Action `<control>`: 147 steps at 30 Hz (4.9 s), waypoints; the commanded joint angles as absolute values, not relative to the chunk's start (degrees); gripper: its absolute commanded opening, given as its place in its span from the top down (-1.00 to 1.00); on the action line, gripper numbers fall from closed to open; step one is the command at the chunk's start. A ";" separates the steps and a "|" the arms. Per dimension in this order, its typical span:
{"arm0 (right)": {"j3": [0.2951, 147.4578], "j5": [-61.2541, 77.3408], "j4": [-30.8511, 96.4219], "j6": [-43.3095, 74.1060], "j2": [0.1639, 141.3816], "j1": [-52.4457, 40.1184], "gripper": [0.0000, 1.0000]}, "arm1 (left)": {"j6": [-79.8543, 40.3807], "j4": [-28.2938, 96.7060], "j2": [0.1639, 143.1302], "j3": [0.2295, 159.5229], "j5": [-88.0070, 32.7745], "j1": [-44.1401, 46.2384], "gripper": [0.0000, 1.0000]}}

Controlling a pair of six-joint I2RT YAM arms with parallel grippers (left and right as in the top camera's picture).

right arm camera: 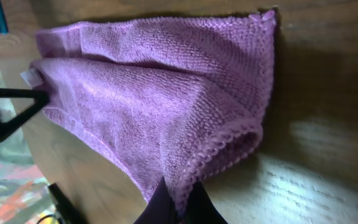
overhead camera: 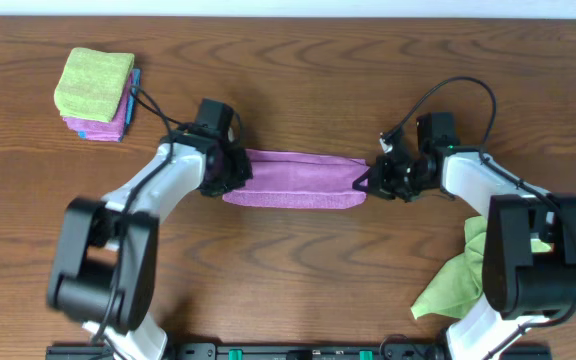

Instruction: Fold the cloth

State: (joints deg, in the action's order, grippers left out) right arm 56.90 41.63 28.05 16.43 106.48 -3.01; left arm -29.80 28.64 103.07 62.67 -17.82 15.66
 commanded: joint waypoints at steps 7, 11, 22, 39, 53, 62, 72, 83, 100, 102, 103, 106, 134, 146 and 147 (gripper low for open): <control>74.30 20.14 51.05 15.62 104.79 -1.98 0.97 | -29.80 37.23 77.43 63.26 -17.85 9.17 0.89; 85.32 3.68 62.92 16.67 104.44 -4.45 0.97 | -29.78 44.23 66.98 63.26 -17.39 6.26 0.89; 88.42 -5.17 60.34 20.58 110.04 -25.32 0.97 | -29.76 51.40 55.72 63.26 -17.39 5.91 0.88; 88.44 -0.10 54.63 23.38 117.05 -36.10 0.95 | -28.27 53.15 56.16 63.16 -16.75 5.91 0.88; 95.57 23.55 59.22 16.91 111.72 -29.93 -0.34 | -28.36 51.92 62.43 60.45 -12.47 6.00 0.38; 94.83 8.16 66.85 17.12 105.12 -18.79 0.97 | -28.49 34.54 79.50 53.43 -31.18 8.62 -0.83; 77.45 13.78 52.49 18.04 105.23 -11.70 0.97 | -38.28 17.08 95.85 52.86 -35.46 18.13 -0.92; 70.39 15.46 41.56 20.80 110.02 -11.70 0.97 | -44.18 11.00 104.27 52.86 -36.21 20.67 -0.91; 70.41 25.43 35.83 23.62 114.80 -17.89 0.97 | -47.59 9.04 107.59 52.86 -38.30 20.75 0.08; 70.54 26.26 36.93 23.75 114.76 -17.04 0.97 | -48.29 9.19 107.59 52.86 -38.17 20.73 0.78; 70.76 26.63 38.04 23.64 114.74 -16.40 0.97 | -48.53 9.17 107.59 52.86 -38.17 20.51 0.88; 72.40 26.57 42.63 20.88 114.63 -14.41 0.97 | -48.47 8.38 107.50 53.01 -38.61 19.11 0.88; 77.17 23.83 52.60 12.53 103.77 -3.88 0.97 | -57.28 -4.89 94.17 71.22 -40.14 -27.07 0.88; 77.14 23.79 54.94 11.64 103.77 -4.21 0.97 | -60.51 -18.04 102.13 71.22 -42.46 -27.83 0.88; 77.14 23.81 55.13 11.64 103.77 -4.21 0.97 | -60.51 -18.46 102.54 71.22 -42.02 -27.83 0.88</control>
